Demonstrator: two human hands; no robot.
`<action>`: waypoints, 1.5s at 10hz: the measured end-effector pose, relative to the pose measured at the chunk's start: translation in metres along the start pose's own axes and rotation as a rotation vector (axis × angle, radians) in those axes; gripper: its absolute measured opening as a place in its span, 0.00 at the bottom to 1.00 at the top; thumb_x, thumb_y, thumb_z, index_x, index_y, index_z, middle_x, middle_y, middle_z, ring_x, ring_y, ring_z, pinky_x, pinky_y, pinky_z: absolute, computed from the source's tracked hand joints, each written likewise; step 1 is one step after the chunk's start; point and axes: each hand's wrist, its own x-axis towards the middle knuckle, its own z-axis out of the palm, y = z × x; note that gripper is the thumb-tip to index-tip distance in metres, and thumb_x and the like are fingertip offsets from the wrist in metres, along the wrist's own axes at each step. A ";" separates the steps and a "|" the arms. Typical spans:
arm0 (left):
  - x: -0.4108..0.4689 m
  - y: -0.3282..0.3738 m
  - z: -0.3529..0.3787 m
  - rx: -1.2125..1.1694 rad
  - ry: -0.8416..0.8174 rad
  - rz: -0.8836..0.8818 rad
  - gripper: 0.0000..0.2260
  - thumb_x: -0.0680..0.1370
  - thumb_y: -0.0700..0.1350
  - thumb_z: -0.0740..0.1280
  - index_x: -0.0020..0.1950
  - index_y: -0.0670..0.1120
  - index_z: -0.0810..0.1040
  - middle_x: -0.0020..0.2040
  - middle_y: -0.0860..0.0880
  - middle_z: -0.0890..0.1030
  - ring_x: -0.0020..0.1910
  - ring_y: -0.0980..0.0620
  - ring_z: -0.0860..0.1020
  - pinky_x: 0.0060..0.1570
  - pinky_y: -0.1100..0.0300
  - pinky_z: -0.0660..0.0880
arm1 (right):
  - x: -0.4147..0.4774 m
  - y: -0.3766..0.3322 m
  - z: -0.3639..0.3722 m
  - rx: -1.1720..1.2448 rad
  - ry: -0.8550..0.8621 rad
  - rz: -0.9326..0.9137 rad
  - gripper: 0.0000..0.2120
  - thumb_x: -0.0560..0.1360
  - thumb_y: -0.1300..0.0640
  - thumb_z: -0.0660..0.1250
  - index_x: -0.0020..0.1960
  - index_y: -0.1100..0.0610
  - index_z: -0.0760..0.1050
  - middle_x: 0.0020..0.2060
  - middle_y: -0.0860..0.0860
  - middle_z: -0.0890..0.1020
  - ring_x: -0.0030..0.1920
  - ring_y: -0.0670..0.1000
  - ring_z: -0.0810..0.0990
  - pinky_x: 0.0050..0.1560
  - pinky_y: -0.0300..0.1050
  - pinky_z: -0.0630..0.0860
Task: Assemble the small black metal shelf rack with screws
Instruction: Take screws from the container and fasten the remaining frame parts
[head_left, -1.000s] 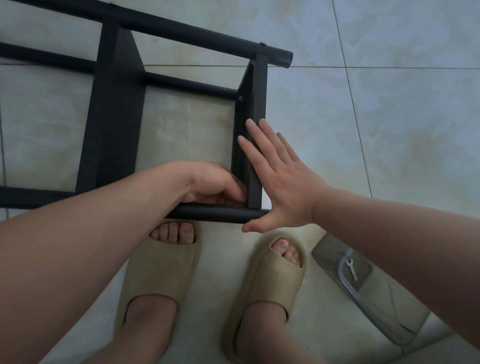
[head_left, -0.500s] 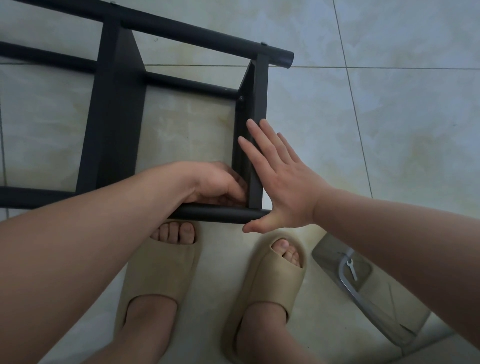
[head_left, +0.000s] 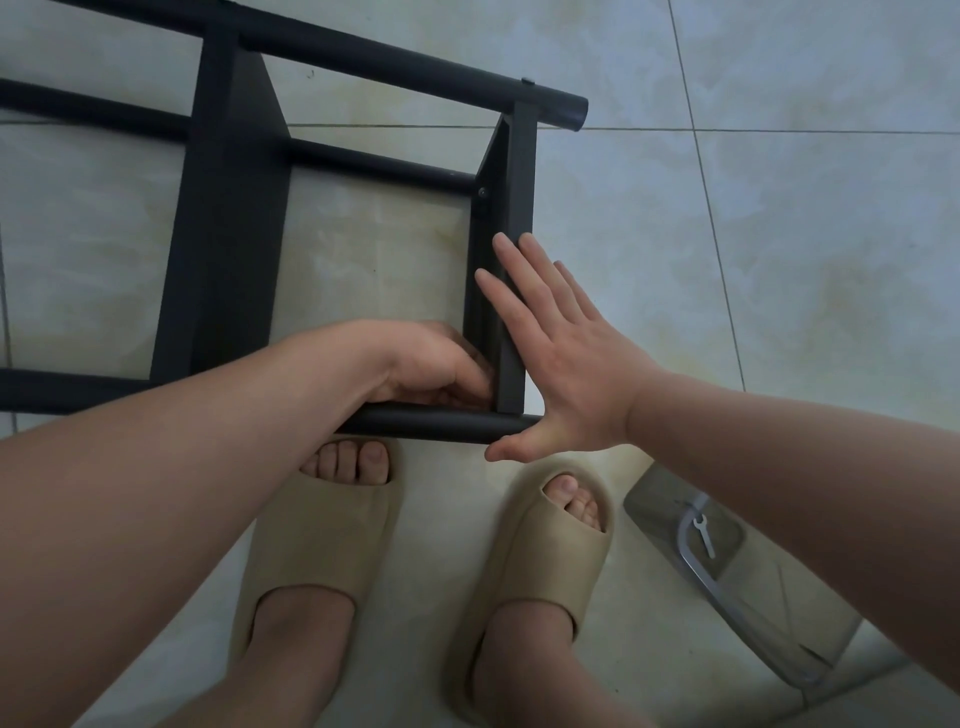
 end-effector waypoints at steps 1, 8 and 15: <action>0.001 0.000 -0.002 -0.015 -0.005 -0.001 0.12 0.75 0.30 0.66 0.38 0.43 0.83 0.35 0.44 0.82 0.34 0.50 0.82 0.36 0.61 0.79 | 0.000 0.000 0.000 0.000 0.003 -0.002 0.65 0.64 0.18 0.58 0.82 0.61 0.43 0.81 0.59 0.40 0.80 0.59 0.33 0.80 0.64 0.45; -0.006 0.008 0.007 0.190 0.066 0.024 0.07 0.72 0.38 0.70 0.48 0.37 0.81 0.38 0.43 0.81 0.38 0.46 0.77 0.43 0.55 0.73 | 0.000 0.002 0.000 -0.002 0.000 0.001 0.64 0.64 0.18 0.59 0.83 0.60 0.44 0.81 0.58 0.39 0.81 0.58 0.34 0.79 0.66 0.45; -0.002 0.004 0.005 0.082 0.047 0.020 0.09 0.75 0.33 0.67 0.37 0.43 0.81 0.33 0.45 0.82 0.32 0.50 0.81 0.33 0.64 0.75 | 0.003 0.004 -0.005 -0.066 -0.026 -0.008 0.64 0.63 0.17 0.58 0.83 0.61 0.46 0.82 0.59 0.41 0.81 0.60 0.36 0.78 0.68 0.46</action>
